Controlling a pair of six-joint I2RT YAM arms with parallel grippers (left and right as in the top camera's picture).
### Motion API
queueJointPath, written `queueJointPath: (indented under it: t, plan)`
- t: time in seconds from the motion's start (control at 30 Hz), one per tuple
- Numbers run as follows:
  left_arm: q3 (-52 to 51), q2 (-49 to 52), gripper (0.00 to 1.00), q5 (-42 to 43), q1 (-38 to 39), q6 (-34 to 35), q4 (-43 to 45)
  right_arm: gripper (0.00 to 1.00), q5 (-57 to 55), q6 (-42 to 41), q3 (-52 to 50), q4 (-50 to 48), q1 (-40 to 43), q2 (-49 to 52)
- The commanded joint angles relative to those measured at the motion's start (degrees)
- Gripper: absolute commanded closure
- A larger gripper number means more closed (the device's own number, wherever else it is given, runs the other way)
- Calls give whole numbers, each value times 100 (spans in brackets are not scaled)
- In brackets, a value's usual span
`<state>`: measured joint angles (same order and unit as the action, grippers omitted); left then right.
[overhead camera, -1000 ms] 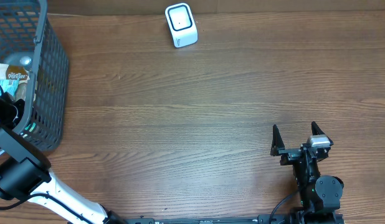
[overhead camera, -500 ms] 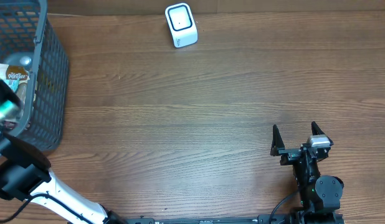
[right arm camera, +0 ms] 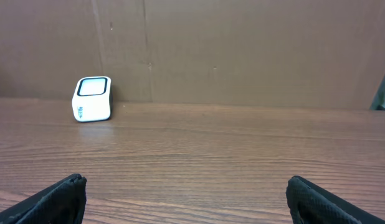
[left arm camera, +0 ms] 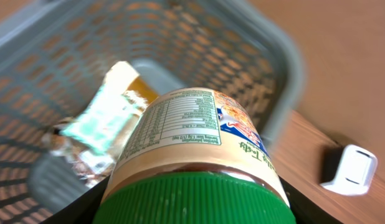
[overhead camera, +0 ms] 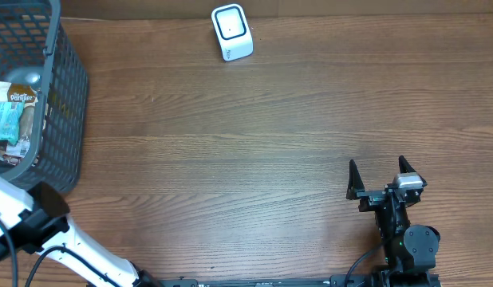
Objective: Scan the item barcode
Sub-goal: 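Lift the left gripper out of the basket toward the table center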
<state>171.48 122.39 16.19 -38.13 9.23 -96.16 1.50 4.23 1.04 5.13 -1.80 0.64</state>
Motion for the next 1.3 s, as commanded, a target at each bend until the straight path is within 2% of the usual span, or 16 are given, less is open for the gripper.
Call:
queueJointPath:
  t: [0.0, 0.17, 0.3, 0.53, 0.7, 0.9, 1.13, 1.27]
  plan:
    - [466, -177, 65, 385, 527, 173, -63, 0, -9, -39, -59, -44, 26, -35]
    - [466, -273, 65, 422, 1552, 201, -63, 0, -9, -39, -59, -44, 26, -35]
    - [439, -271, 65, 332, 2691, 214, -63, 0, -9, -39, -59, -44, 26, -35]
    - [304, -269, 64, -787, 4540, 243, -63, 0, -9, -39, -59, -44, 26, -35]
    - [-363, -269, 63, -1082, 5674, 293, -63, 0, -9, -39, -59, -44, 26, -35]
    - [-1460, -269, 57, -1082, 6599, 885, -17, 0, -9, -39, -59, -44, 26, -35]
    - [-2802, -269, 55, -1091, 7420, 988, 621, 0, -9, -39, -59, -44, 26, -35]
    - [-3467, -269, 52, -1287, 7715, 1683, 1069, 0, -9, -39, -59, -44, 26, -35]
